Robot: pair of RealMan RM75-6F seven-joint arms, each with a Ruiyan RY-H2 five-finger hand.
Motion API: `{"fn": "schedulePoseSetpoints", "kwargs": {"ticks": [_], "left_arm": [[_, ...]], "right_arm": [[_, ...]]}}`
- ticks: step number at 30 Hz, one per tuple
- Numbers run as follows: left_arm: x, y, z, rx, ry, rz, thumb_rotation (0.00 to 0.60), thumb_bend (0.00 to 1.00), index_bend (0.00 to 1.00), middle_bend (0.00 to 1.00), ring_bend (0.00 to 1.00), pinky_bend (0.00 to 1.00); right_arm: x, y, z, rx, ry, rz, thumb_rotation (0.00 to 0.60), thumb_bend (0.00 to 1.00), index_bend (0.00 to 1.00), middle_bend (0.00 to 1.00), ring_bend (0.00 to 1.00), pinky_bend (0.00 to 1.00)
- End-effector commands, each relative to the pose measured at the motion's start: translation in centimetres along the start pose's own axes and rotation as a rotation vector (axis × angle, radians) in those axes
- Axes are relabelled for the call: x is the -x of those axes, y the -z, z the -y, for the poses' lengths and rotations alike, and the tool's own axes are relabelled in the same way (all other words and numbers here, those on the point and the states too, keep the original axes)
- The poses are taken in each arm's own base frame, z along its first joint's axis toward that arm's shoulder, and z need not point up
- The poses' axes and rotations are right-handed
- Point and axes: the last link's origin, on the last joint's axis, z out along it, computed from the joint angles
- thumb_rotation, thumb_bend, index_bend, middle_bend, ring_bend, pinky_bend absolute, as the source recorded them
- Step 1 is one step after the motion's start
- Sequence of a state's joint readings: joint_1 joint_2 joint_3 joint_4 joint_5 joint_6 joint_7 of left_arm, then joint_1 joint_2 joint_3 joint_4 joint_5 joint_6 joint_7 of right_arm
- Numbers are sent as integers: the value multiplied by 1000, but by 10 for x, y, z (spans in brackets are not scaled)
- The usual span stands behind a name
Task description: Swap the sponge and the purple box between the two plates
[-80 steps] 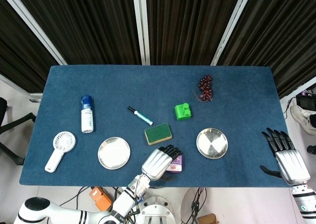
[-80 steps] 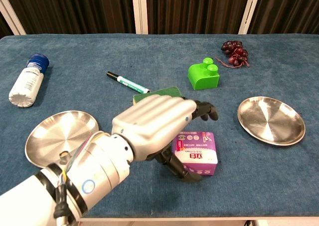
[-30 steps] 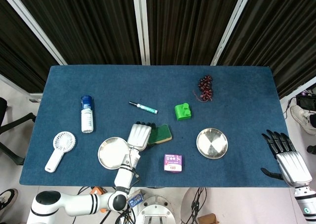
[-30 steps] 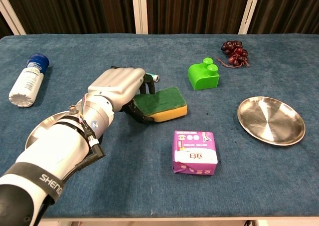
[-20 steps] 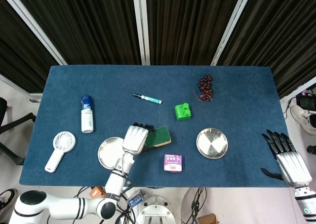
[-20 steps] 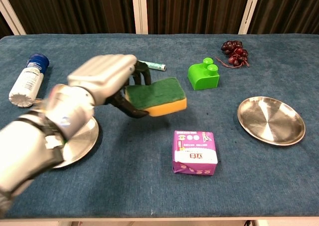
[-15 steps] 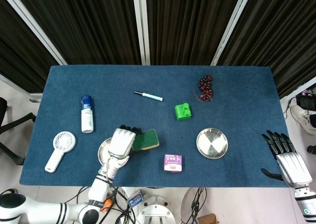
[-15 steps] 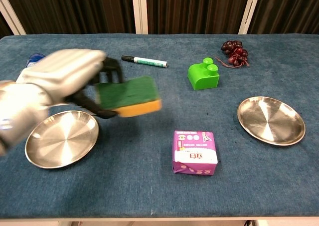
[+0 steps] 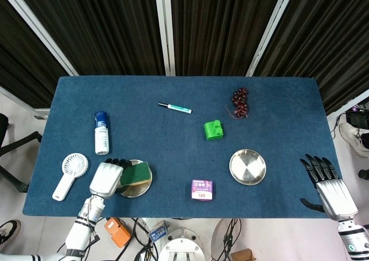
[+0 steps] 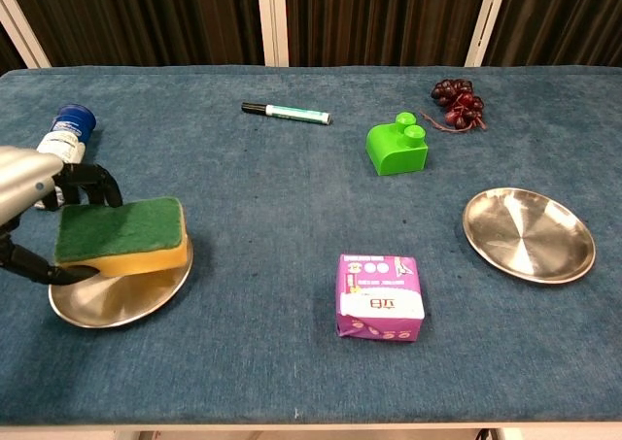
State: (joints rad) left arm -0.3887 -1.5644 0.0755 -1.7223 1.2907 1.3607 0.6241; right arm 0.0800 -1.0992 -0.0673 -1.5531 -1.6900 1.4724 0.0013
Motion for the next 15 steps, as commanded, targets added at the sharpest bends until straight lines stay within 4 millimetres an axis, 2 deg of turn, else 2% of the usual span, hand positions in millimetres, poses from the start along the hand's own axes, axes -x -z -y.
{"fn": "schedulePoseSetpoints", "kwargs": {"ticks": [1,5,9,15], "left_arm": [[3,-1,3,-9,-16,11,600,86,207,233,211,326],[2,4,9,-23,-12,34,600,44,164,179,160,319],[-5,16,10,-16,-19,30,600,30,158,173,152,319],[-25,46,17,-4,-61,-44,600,31,159,173,151,319]], "right_arm": [[2,-2,2,-6,4,7,600,250,0,0,0,65],[7,-8,10,-44,-1,8,600,250,0,0,0,65],[12,-21,29,-141,-46,17,600,250,0,0,0,65],[16,-50,83,-306,-101,51,600,250,0,0,0,69]]}}
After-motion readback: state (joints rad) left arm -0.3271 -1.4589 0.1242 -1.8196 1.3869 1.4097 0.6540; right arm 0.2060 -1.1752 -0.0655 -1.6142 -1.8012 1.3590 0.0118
